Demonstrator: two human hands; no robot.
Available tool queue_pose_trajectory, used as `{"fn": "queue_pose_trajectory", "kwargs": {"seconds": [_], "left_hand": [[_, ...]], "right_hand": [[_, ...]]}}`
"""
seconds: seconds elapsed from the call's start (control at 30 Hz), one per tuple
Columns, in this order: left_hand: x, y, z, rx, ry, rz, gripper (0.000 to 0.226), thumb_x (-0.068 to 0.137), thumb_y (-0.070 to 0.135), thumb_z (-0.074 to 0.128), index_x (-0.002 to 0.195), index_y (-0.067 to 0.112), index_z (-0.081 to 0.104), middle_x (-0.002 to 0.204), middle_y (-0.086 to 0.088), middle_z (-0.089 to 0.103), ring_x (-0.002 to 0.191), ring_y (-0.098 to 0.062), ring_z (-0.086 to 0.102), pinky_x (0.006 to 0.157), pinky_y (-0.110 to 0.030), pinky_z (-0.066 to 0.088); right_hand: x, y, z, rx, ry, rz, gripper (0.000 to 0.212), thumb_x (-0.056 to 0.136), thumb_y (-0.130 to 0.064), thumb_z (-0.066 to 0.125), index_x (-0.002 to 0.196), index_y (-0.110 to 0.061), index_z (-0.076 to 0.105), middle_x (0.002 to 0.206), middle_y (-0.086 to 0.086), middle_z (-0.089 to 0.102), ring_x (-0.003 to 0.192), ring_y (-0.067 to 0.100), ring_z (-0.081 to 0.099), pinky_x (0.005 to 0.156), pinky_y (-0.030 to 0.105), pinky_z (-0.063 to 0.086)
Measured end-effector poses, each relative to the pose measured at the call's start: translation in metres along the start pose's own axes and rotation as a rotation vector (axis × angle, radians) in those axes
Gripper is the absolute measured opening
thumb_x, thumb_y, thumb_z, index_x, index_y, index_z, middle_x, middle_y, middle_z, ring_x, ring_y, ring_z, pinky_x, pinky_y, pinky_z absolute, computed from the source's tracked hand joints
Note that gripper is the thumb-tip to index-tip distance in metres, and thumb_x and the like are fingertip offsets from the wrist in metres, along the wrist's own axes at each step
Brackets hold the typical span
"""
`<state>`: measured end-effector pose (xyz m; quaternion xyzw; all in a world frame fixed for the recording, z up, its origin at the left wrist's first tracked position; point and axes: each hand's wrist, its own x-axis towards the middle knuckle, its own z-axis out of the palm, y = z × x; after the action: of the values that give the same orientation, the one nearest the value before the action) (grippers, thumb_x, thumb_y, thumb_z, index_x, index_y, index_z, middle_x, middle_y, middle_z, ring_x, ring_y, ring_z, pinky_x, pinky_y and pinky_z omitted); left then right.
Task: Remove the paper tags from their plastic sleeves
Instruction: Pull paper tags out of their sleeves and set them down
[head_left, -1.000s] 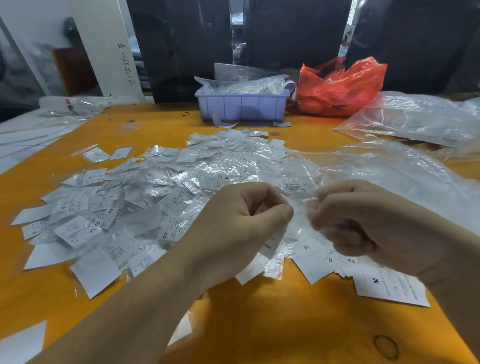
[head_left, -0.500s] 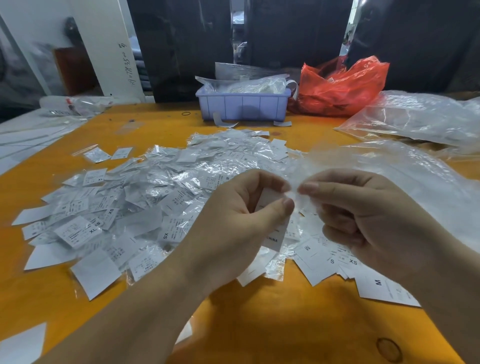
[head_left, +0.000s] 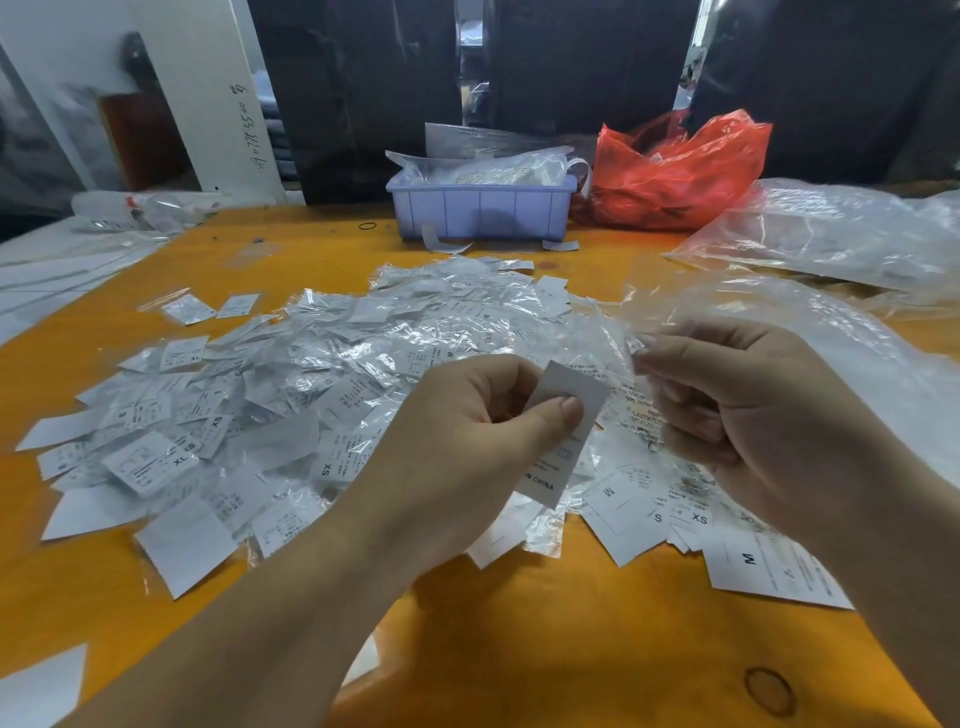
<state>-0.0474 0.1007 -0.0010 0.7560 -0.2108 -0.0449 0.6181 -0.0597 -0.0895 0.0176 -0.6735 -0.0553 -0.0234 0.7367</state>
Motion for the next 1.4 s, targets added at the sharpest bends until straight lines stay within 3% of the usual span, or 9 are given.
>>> {"fn": "queue_pose_trajectory", "kwargs": {"seconds": [0.17,0.27,0.43,0.57,0.73,1.03,1.2,1.4], "left_hand": [[0.000,0.001,0.003,0.024,-0.073,-0.031,0.023,0.094,0.037,0.058,0.089,0.021,0.074,0.073,0.008,0.068,0.067,-0.003,0.061,0.058,-0.012,0.045],[-0.003,0.003,0.005,0.067,-0.122,-0.024,0.025,0.097,0.032,0.056,0.085,0.019,0.073,0.067,0.011,0.063,0.062,0.000,0.057,0.056,-0.010,0.042],[-0.004,0.005,0.006,0.163,-0.154,-0.014,0.033,0.086,0.044,0.051,0.084,0.018,0.071,0.074,-0.004,0.065,0.061,-0.005,0.056,0.054,-0.015,0.040],[-0.005,0.005,0.006,0.172,-0.168,-0.037,0.034,0.086,0.046,0.051,0.086,0.019,0.072,0.076,-0.004,0.067,0.065,-0.014,0.062,0.056,-0.022,0.046],[-0.005,0.005,0.007,0.178,-0.138,-0.029,0.034,0.085,0.046,0.050,0.084,0.020,0.073,0.069,0.007,0.066,0.060,-0.002,0.059,0.052,-0.012,0.041],[-0.001,0.002,0.004,0.068,-0.080,-0.113,0.025,0.095,0.032,0.059,0.085,0.016,0.076,0.065,0.010,0.066,0.058,0.001,0.058,0.052,-0.009,0.041],[0.001,0.003,0.002,-0.011,-0.038,-0.194,0.024,0.092,0.029,0.061,0.081,0.012,0.074,0.060,0.012,0.063,0.052,0.002,0.054,0.048,-0.007,0.039],[0.005,0.004,0.000,-0.015,0.007,-0.258,0.023,0.091,0.034,0.060,0.080,0.019,0.073,0.059,0.015,0.058,0.052,-0.001,0.049,0.052,-0.018,0.037]], "right_hand": [[0.000,0.003,0.001,-0.040,0.002,0.012,0.013,0.060,-0.024,0.075,0.056,-0.017,0.065,0.053,0.006,0.027,0.045,0.015,0.015,0.037,0.017,0.022],[0.000,0.006,0.002,-0.063,0.014,0.016,0.016,0.059,-0.024,0.077,0.058,-0.016,0.063,0.052,0.006,0.027,0.041,0.013,0.019,0.037,0.019,0.024],[-0.002,0.008,0.004,-0.154,0.053,0.004,0.027,0.057,-0.033,0.077,0.059,-0.014,0.059,0.046,0.001,0.031,0.039,0.012,0.022,0.040,0.022,0.025],[-0.003,0.008,0.007,-0.253,0.093,-0.048,0.032,0.065,-0.033,0.078,0.058,-0.009,0.057,0.041,-0.007,0.035,0.036,0.008,0.027,0.044,0.025,0.026],[-0.003,0.010,0.009,-0.301,0.098,-0.073,0.034,0.077,-0.025,0.075,0.061,-0.001,0.057,0.041,-0.008,0.038,0.036,0.005,0.034,0.046,0.022,0.030],[-0.003,0.010,0.009,-0.257,0.028,-0.097,0.022,0.079,-0.018,0.072,0.059,-0.012,0.066,0.039,-0.011,0.044,0.035,0.004,0.039,0.041,0.013,0.032],[-0.002,0.007,0.007,-0.207,-0.048,-0.044,0.017,0.065,-0.028,0.070,0.067,-0.011,0.073,0.041,-0.004,0.037,0.038,0.011,0.023,0.039,0.023,0.024],[-0.003,0.006,0.006,-0.193,-0.087,-0.007,0.020,0.063,-0.026,0.071,0.069,-0.007,0.072,0.045,0.003,0.029,0.038,0.012,0.021,0.038,0.019,0.024]]}}
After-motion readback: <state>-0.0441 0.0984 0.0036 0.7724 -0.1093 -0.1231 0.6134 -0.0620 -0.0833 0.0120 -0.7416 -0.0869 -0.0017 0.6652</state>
